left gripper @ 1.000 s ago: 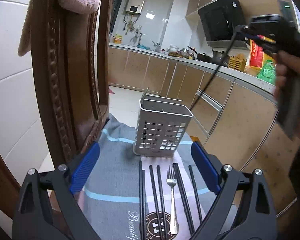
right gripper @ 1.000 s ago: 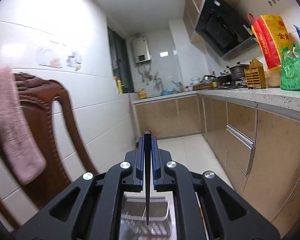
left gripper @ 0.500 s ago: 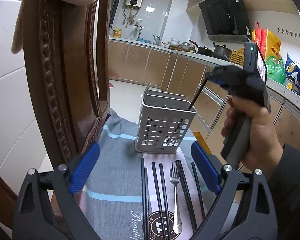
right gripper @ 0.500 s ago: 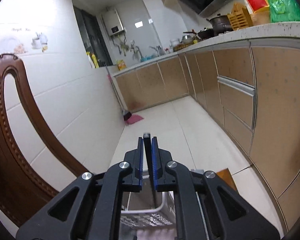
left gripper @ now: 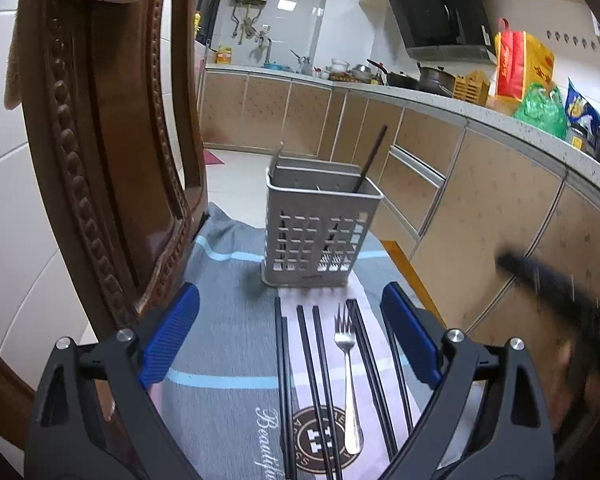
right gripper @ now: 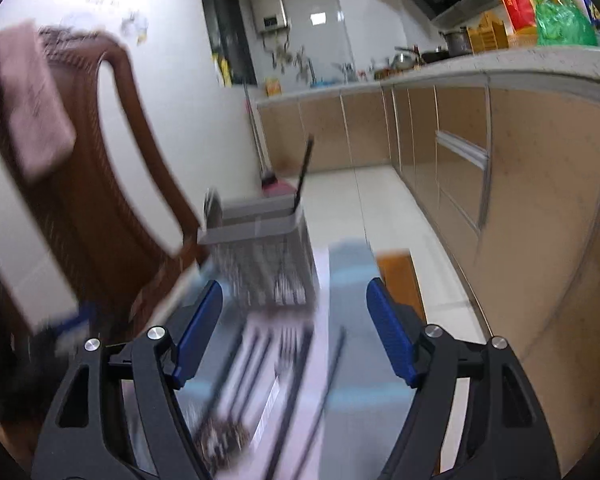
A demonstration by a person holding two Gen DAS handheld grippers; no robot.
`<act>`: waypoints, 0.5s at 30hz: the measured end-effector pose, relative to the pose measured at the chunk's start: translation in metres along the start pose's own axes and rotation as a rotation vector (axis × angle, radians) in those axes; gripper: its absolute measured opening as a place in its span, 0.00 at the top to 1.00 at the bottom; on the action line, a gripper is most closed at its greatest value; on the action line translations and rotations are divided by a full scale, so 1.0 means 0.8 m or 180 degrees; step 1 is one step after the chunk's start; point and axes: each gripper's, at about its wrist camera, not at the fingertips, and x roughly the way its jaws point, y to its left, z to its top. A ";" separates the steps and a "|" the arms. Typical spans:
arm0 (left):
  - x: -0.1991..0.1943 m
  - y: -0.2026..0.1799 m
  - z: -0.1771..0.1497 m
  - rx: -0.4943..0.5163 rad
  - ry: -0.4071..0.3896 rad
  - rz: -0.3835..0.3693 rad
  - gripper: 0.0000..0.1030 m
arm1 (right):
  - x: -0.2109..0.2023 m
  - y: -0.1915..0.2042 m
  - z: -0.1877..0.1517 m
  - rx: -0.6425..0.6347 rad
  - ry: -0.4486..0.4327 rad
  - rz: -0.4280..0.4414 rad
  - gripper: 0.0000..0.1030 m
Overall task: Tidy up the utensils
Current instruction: 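Bring both grippers back above the remaining fork and chopsticks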
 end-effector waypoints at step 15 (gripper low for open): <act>-0.024 -0.029 -0.066 0.0252 0.0657 0.0040 0.11 | -0.025 -0.010 -0.074 -0.0034 0.0685 0.0131 0.27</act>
